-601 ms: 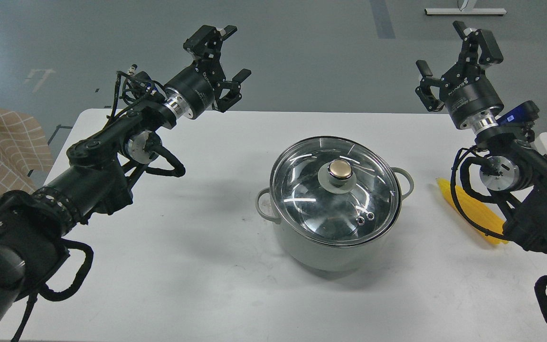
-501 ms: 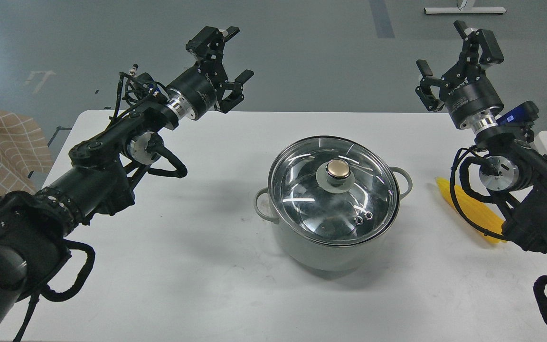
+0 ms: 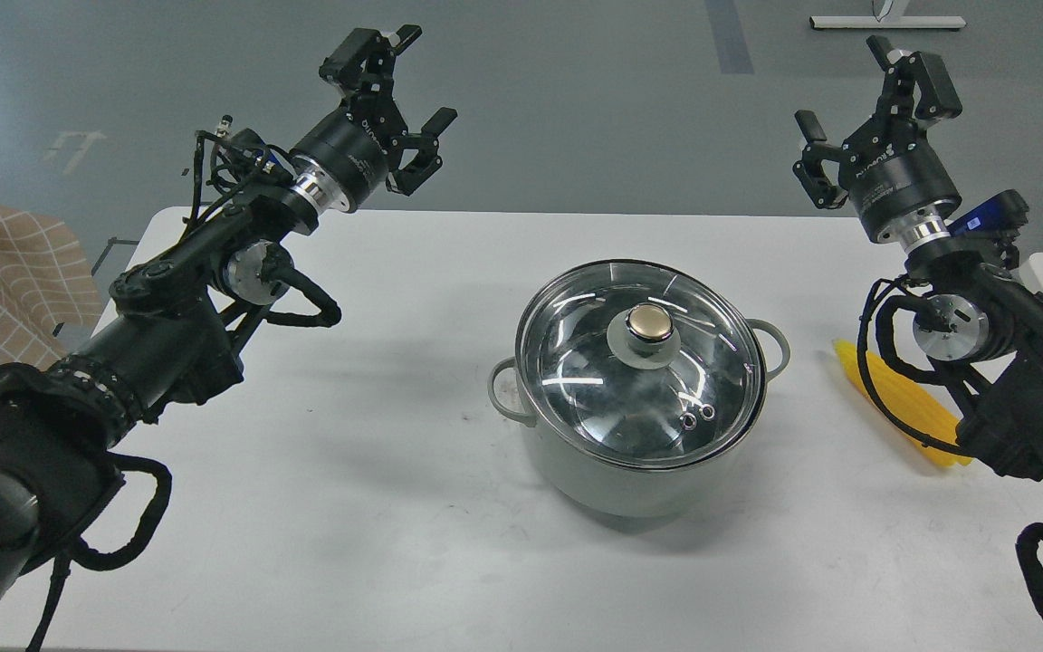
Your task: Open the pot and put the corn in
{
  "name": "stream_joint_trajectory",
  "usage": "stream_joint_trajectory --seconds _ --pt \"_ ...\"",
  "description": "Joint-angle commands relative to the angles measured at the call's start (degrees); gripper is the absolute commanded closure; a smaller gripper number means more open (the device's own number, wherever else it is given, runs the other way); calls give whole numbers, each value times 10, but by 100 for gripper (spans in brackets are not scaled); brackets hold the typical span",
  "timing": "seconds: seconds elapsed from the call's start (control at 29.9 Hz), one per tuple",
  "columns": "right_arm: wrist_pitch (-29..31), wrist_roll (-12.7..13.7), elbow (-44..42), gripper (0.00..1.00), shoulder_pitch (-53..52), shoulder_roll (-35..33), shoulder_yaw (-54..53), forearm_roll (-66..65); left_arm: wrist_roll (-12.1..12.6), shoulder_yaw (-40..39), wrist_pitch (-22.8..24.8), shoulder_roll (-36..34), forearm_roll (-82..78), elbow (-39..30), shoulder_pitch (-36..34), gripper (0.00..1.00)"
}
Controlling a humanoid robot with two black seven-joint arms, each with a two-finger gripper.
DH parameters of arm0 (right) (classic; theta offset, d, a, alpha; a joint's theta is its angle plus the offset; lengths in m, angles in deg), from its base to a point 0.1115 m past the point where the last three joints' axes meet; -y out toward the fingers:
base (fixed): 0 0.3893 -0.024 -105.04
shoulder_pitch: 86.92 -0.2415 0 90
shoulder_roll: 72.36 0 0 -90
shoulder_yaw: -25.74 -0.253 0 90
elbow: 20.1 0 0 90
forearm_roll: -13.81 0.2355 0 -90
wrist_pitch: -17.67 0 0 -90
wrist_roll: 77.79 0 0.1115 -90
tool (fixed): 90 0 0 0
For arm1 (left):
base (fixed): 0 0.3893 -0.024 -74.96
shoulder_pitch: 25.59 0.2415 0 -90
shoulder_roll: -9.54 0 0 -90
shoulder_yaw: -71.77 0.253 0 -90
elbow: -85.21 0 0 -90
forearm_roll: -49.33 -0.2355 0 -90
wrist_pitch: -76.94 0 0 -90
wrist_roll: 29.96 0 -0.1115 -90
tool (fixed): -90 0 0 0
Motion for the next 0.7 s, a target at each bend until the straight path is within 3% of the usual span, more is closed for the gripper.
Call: stream_joint_trajectory --seconds 0.0,0.67 --pt "1 0 0 0 1 0 -1 0 -1 -3 -9 -1 1 -6 -1 2" --pt "3 0 3 0 0 -4 1 -3 -6 -14 -6 5 43 -15 3 2"
